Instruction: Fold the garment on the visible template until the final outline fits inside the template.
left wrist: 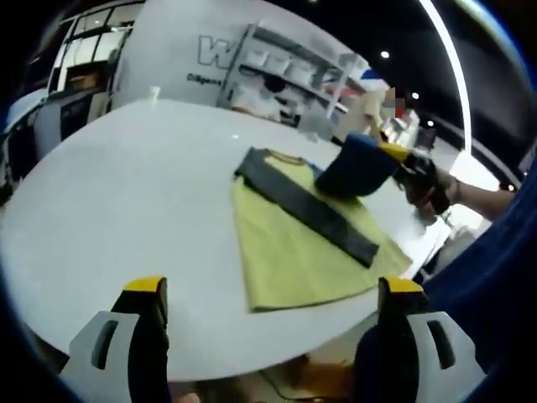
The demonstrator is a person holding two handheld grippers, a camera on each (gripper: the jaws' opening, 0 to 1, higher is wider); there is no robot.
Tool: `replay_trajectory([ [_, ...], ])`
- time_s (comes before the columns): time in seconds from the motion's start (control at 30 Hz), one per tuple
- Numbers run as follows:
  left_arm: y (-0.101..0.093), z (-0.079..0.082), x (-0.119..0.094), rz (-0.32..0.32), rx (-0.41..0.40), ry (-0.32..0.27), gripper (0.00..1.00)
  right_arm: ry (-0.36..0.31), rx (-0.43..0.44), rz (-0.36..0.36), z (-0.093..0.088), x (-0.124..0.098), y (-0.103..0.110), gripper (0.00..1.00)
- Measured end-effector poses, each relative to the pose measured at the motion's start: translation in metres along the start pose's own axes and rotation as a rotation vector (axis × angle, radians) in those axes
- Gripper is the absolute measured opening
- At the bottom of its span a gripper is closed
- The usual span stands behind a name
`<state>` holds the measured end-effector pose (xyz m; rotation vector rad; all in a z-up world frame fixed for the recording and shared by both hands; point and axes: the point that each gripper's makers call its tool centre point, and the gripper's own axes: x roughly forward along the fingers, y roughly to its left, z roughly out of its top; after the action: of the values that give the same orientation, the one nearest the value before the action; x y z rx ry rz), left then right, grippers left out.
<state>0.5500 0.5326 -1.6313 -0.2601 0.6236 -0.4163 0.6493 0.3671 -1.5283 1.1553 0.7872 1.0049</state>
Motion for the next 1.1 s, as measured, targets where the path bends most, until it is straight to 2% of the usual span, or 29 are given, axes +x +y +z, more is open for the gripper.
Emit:
replay_trajectory([
  [0.33,-0.002,-0.001,0.001,-0.007,-0.004,-0.002,0.99,0.020,-0.006,-0.037,-0.021,0.008,-0.019,0.00],
  [0.67,-0.001,-0.005,-0.002,-0.005,-0.007,0.004,0.99,-0.026,-0.014,-0.097,-0.036,0.024,-0.045,0.00],
  [0.93,-0.002,-0.010,-0.001,-0.010,-0.010,0.014,0.99,0.024,-0.084,-0.169,-0.053,0.026,-0.064,0.00],
  [1.1,-0.003,-0.011,0.000,-0.015,-0.009,0.015,0.99,0.037,-0.165,-0.218,-0.061,0.029,-0.071,0.00],
])
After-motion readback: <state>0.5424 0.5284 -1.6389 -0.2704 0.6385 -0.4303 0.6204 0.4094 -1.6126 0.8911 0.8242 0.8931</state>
